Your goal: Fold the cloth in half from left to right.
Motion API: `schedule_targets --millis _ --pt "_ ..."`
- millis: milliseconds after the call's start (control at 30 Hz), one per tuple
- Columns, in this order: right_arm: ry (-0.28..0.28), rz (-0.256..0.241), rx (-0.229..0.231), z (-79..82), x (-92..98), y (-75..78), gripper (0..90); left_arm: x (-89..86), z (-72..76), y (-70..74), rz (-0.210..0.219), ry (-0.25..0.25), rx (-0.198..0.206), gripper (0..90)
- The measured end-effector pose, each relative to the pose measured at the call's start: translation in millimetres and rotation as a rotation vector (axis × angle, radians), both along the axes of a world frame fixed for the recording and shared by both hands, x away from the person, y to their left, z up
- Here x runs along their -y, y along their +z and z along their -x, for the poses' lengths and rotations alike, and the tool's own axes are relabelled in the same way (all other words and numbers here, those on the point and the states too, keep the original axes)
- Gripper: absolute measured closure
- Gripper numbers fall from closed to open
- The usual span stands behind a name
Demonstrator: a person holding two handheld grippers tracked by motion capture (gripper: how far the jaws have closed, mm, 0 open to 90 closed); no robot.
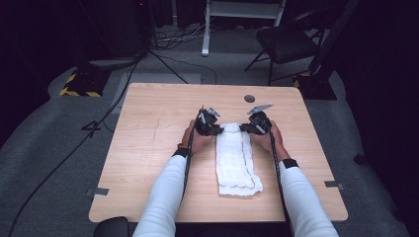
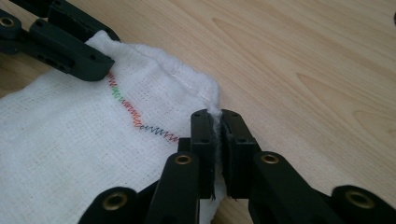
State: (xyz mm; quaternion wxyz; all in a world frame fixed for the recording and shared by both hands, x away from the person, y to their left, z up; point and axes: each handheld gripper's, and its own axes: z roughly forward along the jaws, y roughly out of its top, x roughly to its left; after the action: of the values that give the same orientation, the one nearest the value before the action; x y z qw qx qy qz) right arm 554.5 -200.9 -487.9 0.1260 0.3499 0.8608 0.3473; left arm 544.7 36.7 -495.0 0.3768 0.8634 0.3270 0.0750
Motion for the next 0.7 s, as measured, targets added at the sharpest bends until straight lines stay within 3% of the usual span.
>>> schedule_targets --millis 300,533,700 --pt "-0.01 -0.005 0.068 3.7 -1.1 8.7 85.7 3.7 -1.0 4.5 -0.047 0.016 0.047 84.4" --pt "-0.014 -0.013 0.111 5.1 -4.6 16.6 85.8 -1.0 -1.9 14.4 -0.038 0.043 0.073 84.6" --pt "-0.01 -0.034 0.117 5.2 -6.5 19.6 86.0 -4.7 -2.4 18.2 -0.032 0.055 0.087 84.7"
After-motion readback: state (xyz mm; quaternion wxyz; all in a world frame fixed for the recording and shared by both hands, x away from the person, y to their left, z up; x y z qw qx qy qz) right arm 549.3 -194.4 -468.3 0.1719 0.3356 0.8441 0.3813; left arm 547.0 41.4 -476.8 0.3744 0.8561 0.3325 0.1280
